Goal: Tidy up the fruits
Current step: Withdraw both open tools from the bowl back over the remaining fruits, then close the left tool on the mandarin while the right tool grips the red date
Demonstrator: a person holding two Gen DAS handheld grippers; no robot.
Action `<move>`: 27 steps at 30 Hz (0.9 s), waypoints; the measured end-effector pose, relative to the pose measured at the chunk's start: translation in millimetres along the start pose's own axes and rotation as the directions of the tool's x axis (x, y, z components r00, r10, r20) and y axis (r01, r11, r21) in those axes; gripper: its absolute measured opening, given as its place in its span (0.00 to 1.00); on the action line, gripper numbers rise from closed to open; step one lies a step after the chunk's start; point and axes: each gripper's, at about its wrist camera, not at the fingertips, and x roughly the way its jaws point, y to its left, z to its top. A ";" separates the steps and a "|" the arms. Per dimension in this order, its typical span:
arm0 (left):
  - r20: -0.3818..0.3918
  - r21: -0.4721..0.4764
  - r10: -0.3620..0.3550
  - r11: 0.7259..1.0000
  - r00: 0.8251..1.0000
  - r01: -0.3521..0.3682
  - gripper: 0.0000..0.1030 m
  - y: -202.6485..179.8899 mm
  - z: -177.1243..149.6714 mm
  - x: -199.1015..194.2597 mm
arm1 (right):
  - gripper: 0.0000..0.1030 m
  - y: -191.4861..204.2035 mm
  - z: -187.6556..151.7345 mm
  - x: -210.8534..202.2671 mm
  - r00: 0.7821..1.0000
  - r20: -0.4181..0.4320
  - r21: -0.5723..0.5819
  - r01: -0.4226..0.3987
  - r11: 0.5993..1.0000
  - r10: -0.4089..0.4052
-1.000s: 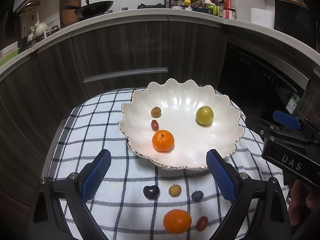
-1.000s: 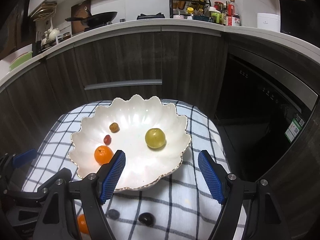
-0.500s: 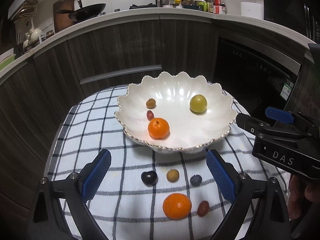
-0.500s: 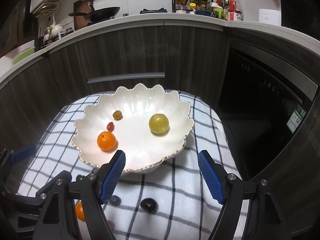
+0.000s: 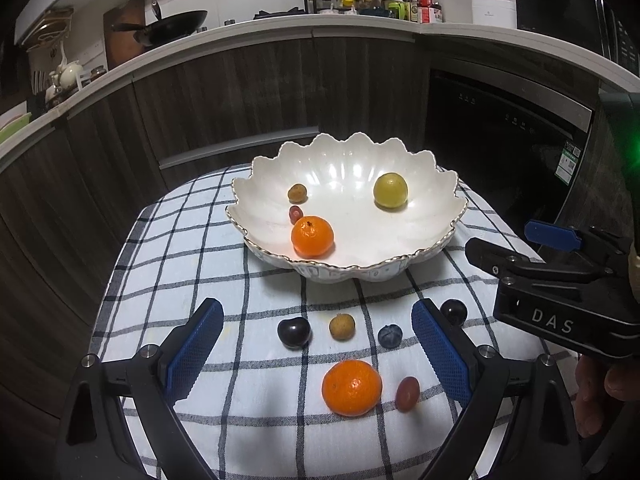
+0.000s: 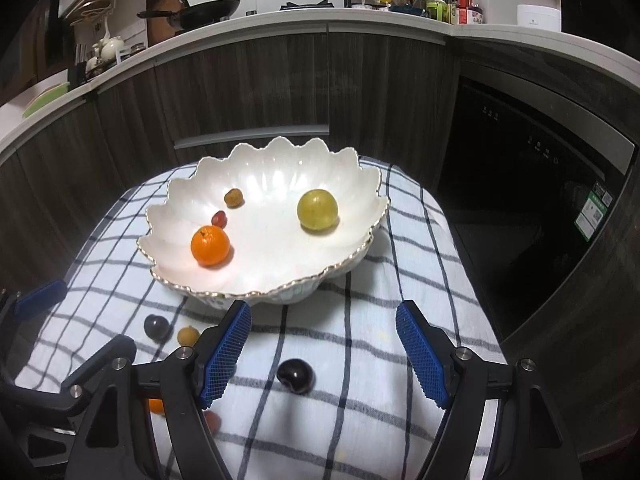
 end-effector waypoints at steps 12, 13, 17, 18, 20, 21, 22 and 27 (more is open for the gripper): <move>-0.027 0.022 -0.015 1.000 1.000 0.015 0.89 -4.2 -16.8 4.2 | 0.74 0.6 -18.7 5.6 0.999 -0.037 -0.007 -0.007 1.000 0.007; -0.029 0.024 -0.017 1.000 0.999 0.017 0.88 -4.6 -17.9 4.8 | 0.74 0.8 -20.7 6.4 0.999 -0.042 -0.008 -0.008 1.000 0.008; -0.032 0.032 -0.019 0.999 0.999 0.020 0.86 -4.4 -22.3 6.8 | 0.73 1.2 -26.7 7.9 0.999 -0.053 -0.006 -0.014 1.000 0.013; -0.035 0.032 -0.024 0.999 0.999 0.025 0.85 -4.1 -23.5 7.5 | 0.73 1.9 -28.4 8.0 0.998 -0.056 -0.007 -0.015 1.000 0.015; -0.041 0.039 -0.033 0.999 0.999 0.035 0.84 -3.6 -26.5 8.6 | 0.73 3.7 -31.3 7.8 0.998 -0.059 -0.010 -0.021 1.000 0.020; -0.043 0.045 -0.037 0.998 0.998 0.039 0.84 -3.7 -27.8 8.8 | 0.73 5.1 -33.1 7.4 0.998 -0.059 -0.016 -0.025 1.000 0.024; -0.044 0.053 -0.041 0.998 0.998 0.043 0.83 -3.9 -29.7 8.7 | 0.73 6.1 -34.5 7.0 0.998 -0.059 -0.020 -0.027 0.999 0.026; -0.054 0.081 -0.061 0.995 0.997 0.065 0.82 -4.9 -36.0 8.6 | 0.73 12.8 -41.0 5.8 0.997 -0.073 -0.039 -0.042 0.998 0.039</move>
